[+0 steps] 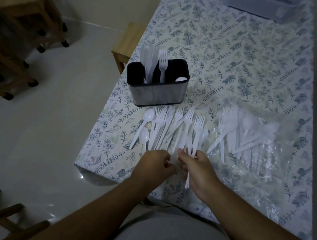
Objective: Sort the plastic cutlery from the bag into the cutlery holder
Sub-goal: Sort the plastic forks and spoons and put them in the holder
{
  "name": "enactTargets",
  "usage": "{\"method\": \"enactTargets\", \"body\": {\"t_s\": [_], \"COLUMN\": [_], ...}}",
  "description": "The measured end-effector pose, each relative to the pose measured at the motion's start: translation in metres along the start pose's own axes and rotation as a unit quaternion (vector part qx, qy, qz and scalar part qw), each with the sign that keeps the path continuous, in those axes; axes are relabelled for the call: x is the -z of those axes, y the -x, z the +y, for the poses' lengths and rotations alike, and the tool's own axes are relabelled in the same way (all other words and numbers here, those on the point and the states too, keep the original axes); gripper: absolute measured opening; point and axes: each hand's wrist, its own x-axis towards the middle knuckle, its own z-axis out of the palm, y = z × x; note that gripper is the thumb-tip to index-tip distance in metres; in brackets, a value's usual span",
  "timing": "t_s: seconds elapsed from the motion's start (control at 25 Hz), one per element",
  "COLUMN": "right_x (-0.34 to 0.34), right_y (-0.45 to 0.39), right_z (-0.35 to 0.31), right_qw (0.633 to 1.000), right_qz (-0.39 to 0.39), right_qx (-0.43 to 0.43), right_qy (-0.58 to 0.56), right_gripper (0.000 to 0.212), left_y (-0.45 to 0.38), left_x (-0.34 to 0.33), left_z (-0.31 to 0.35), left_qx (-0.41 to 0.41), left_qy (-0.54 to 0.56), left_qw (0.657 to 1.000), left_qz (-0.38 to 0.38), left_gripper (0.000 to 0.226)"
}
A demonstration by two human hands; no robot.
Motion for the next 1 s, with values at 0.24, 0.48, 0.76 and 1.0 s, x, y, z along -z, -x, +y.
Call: {"method": "enactTargets", "body": {"t_s": [0.24,0.48,0.76,1.0], "right_x": [0.003,0.008,0.011,0.005], "right_y": [-0.006,-0.005,-0.007,-0.007], "right_z": [-0.002,-0.004,-0.016,-0.013], "right_qw": [0.998,0.998,0.999,0.996], "right_qz": [0.05,-0.019,0.021,-0.017], "right_qx": [-0.017,-0.038,-0.038,-0.03], "right_qy": [0.041,0.04,0.023,0.087], "right_gripper": [0.021,0.023,0.016,0.022], "left_y": [-0.012,-0.033,-0.036,-0.047], "left_x": [-0.001,-0.01,-0.001,0.004], "left_z": [0.002,0.001,-0.003,0.0], "left_qx": [-0.054,0.01,0.043,0.102], "left_qy": [0.004,-0.147,-0.079,-0.162], "left_qw": [0.998,0.989,0.994,0.982], "left_qz": [0.037,-0.029,0.062,0.003], "left_gripper": [0.021,0.06,0.021,0.013]}}
